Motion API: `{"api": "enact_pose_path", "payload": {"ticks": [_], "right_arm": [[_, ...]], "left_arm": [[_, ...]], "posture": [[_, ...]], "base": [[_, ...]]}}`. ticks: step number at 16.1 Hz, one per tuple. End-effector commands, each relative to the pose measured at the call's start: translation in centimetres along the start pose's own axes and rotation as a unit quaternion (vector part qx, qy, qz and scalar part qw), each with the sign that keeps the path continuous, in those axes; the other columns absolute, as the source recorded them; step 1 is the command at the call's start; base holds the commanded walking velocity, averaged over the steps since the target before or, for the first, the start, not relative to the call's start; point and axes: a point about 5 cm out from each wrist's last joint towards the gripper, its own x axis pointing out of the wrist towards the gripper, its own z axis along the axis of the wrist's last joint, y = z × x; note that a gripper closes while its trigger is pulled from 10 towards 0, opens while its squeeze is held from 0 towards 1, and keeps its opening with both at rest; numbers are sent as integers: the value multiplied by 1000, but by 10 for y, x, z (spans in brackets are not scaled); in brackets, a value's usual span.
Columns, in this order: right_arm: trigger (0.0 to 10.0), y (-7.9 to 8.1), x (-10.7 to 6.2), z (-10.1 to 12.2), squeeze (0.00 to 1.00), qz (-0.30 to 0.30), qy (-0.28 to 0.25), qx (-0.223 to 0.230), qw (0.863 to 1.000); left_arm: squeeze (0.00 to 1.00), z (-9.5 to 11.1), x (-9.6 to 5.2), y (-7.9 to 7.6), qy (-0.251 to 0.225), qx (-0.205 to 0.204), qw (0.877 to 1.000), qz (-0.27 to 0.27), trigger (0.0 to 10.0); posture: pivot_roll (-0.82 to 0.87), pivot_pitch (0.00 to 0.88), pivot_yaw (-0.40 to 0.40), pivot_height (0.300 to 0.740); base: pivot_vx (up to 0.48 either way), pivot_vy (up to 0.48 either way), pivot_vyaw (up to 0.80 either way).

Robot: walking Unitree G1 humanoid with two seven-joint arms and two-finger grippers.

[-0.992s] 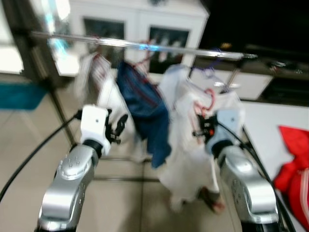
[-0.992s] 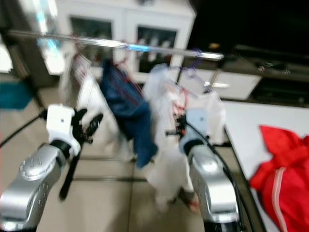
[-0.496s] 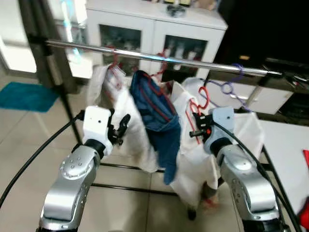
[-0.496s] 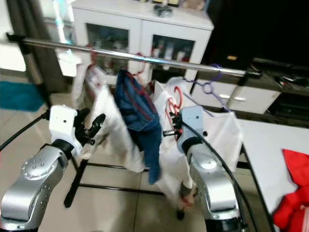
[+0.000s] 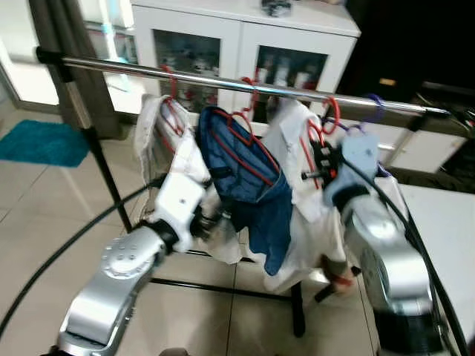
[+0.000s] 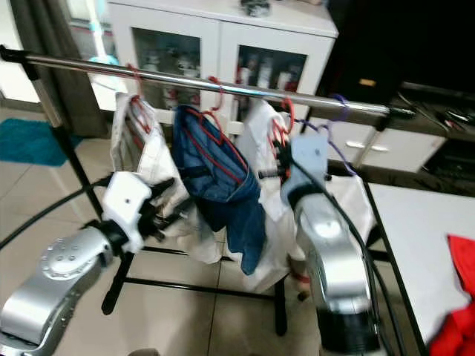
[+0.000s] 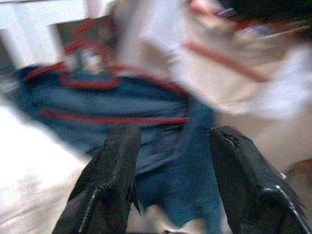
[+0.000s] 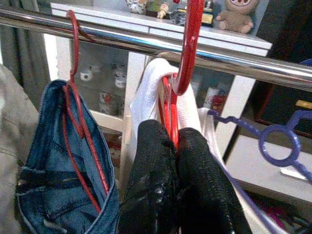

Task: Hang hanger

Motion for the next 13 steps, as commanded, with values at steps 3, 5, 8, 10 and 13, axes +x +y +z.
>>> {"api": "enact_pose_path", "payload": {"ticks": [3,5,8,10,13], "right_arm": [[10000,-1,25,10,0,21,11,-35,999],[10000,-3,41,10,0,18,28,-28,999],[10000,-8,72,16,0,5,46,-24,999],[10000,-10,89,24,0,-3,42,-20,999],[10000,-12,100,25,0,-9,58,-19,998]], "left_arm": [[0,7,2,-4,-3,12,999,-42,10000],[0,8,1,-3,-2,18,999,-48,10000],[0,8,1,-2,3,23,998,-57,10000],[0,7,1,-2,6,25,998,-59,10000],[0,6,-1,-1,9,25,998,-56,10000]], "posture": [[84,0,-58,740],[85,0,-56,740],[90,0,-57,740],[95,0,-60,740],[105,0,-67,740]], "base": [[0,0,0],[0,0,0],[0,0,0],[0,0,0],[0,0,0]]}}
